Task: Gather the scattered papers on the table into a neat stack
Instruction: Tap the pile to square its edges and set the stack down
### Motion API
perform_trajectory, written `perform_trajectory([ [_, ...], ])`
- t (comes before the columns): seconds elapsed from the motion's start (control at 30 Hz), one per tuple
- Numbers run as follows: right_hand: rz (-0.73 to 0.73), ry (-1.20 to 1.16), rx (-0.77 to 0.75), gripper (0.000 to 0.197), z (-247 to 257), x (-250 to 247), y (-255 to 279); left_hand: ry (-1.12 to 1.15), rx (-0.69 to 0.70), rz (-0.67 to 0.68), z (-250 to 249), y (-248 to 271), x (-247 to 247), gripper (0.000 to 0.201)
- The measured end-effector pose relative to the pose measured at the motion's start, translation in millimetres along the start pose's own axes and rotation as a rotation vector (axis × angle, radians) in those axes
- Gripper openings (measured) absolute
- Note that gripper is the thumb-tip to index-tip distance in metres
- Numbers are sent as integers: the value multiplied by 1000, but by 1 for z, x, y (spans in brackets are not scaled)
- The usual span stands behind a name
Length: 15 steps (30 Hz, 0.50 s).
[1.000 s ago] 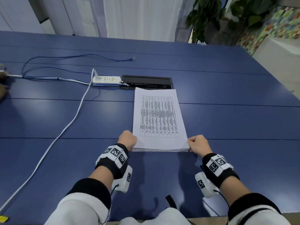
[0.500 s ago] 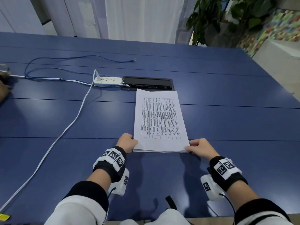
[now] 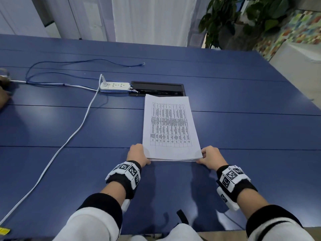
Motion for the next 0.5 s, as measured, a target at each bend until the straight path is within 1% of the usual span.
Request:
perform_trajectory([
  [0.1,-12,-12,-10,12,1,-1,1,0,-10,-6,-1,0,-1,46],
  [0.2,-17,-16,-10,14,-1,0,-1,4,-8,-10,-3,0,-2,44],
  [0.33,-16,-31,-10,14,-3,0,-2,57,-5,-32,2,-1,-2,37],
  [0.5,-18,-27,-8,13,-4,0,-4,70,10,-33,3,-2,-4,39],
])
Point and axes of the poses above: each hand's wrist, its own y-axis away from the middle knuckle, its own x-axis out of the palm, z = x × y, the point moved 5 cm from there along -y, towards the middle knuckle, and after that the axes turned 2 degrees about z, right-handed, at the moved point
